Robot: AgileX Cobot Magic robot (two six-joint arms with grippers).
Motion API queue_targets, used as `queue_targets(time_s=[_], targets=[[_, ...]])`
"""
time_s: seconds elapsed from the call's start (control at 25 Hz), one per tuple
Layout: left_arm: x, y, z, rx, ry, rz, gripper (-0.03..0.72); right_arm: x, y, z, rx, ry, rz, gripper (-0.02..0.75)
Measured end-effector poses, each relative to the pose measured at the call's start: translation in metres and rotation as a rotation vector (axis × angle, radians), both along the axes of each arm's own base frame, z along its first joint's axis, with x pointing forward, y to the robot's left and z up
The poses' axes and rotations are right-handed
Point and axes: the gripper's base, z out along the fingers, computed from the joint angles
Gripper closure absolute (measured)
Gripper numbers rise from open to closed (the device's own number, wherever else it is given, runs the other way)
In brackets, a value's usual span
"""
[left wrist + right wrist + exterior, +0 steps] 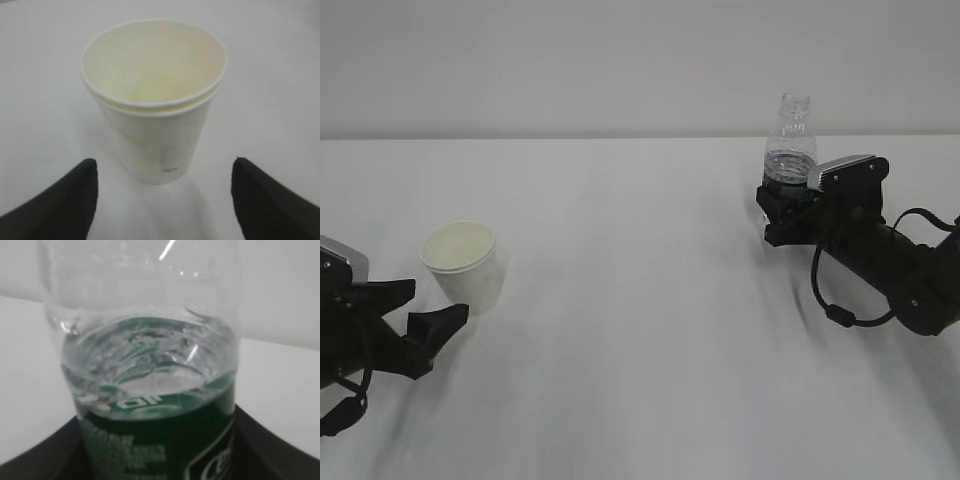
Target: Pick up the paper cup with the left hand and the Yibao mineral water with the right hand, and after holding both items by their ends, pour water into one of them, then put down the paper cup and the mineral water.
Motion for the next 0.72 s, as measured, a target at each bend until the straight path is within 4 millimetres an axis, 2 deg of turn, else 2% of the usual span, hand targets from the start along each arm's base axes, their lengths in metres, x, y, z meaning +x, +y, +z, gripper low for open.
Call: queue_targets(time_s=[0.32,0.52,0.72], targets=[[0.008,-0.001,-0.005,-0.01,0.005,0.001,0.095,0.0,0.0,0.001,0.0,-0.002,0.0,0.27],[0.008,-0.001,-0.005,-0.01,0.005,0.001,0.095,0.0,0.0,0.016,0.0,-0.031,0.0,0.27],[0.008,-0.001,-0.005,-0.01,0.005,0.001,0.095,-0.013,-0.001,0.024,-0.003,-0.018,0.0,0.27]])
